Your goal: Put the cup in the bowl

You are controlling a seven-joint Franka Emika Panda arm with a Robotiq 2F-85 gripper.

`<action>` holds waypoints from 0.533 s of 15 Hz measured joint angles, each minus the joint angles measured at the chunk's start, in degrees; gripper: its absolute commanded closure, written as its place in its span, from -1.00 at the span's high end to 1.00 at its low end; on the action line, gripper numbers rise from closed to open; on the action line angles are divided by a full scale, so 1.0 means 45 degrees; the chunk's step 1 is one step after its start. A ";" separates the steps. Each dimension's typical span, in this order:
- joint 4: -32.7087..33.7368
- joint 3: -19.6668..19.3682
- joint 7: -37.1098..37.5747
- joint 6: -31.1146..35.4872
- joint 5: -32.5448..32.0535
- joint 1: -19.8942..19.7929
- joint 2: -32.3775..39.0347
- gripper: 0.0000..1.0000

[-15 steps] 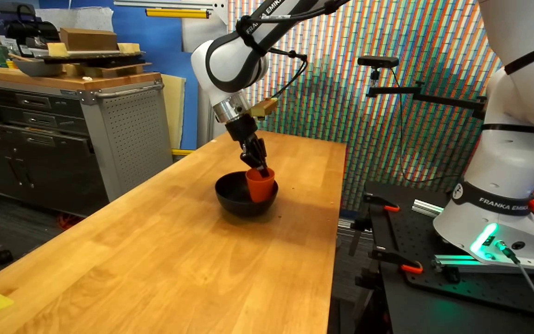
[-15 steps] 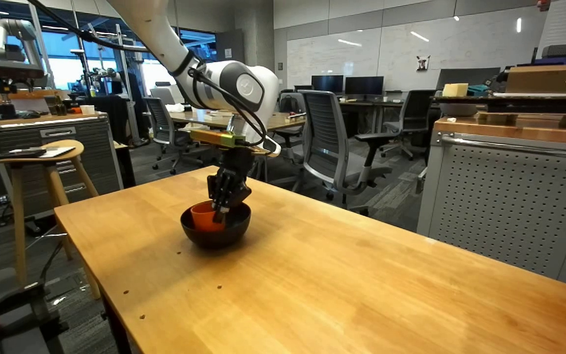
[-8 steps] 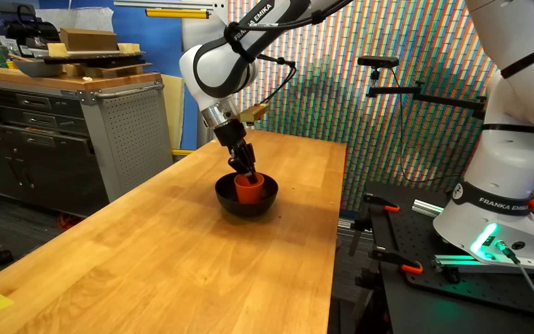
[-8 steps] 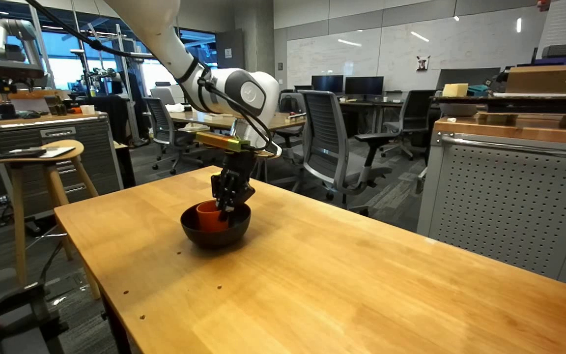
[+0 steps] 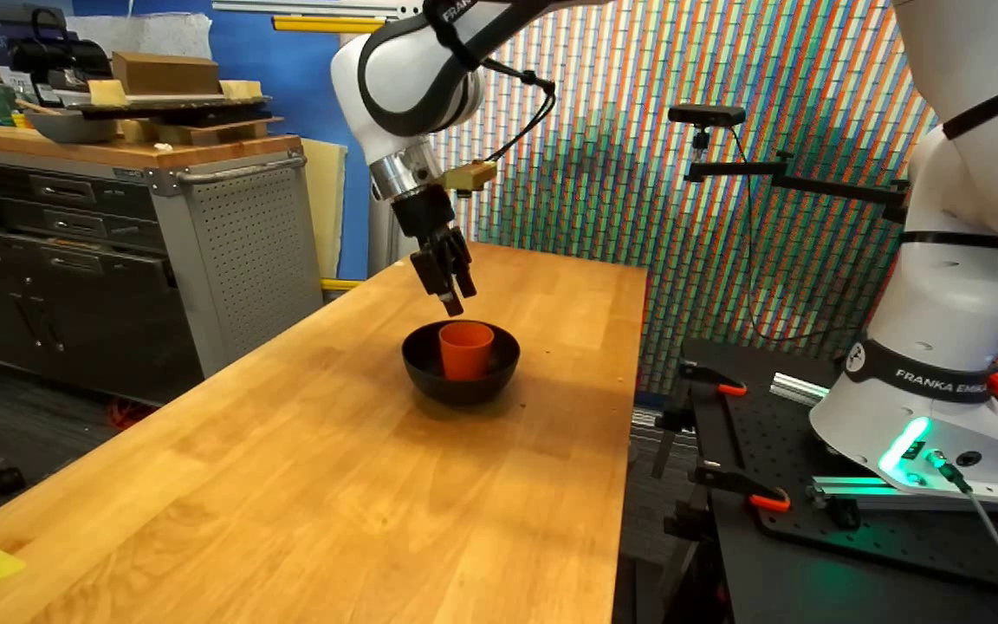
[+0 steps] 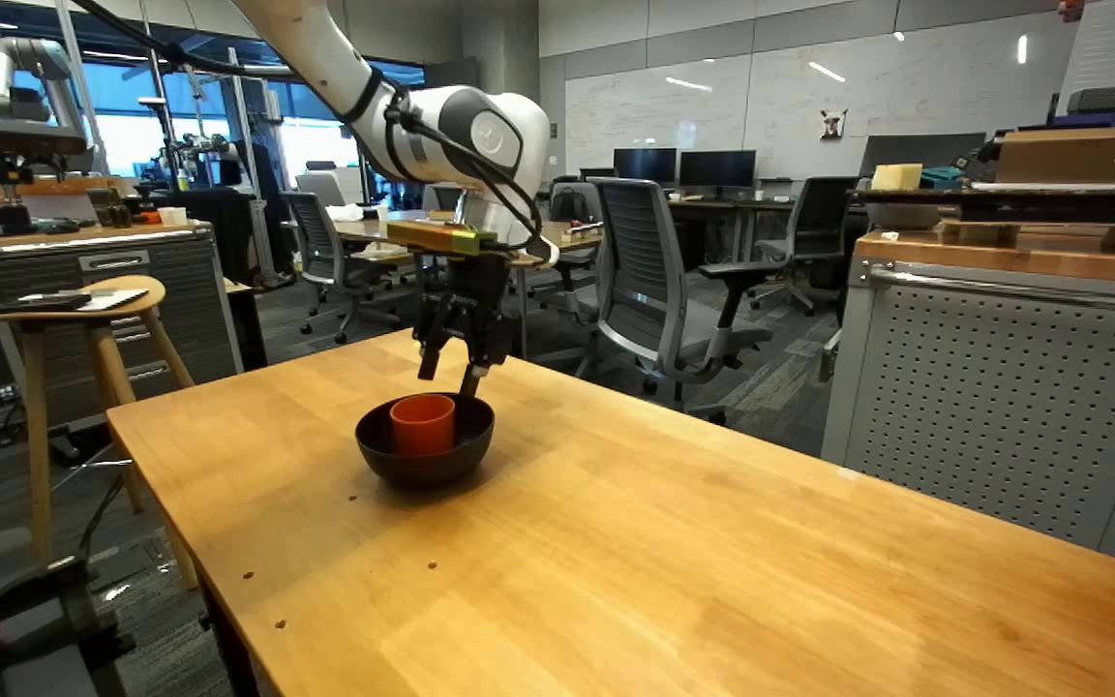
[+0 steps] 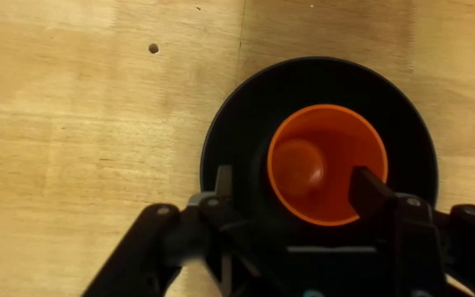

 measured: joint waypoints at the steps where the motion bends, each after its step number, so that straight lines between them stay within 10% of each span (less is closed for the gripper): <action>1: -0.0193 0.0003 -0.0013 0.0008 0.0000 0.0020 -0.0514 1.00; 8: -0.1794 0.0017 -0.0015 0.0076 0.0000 0.0125 -0.4367 1.00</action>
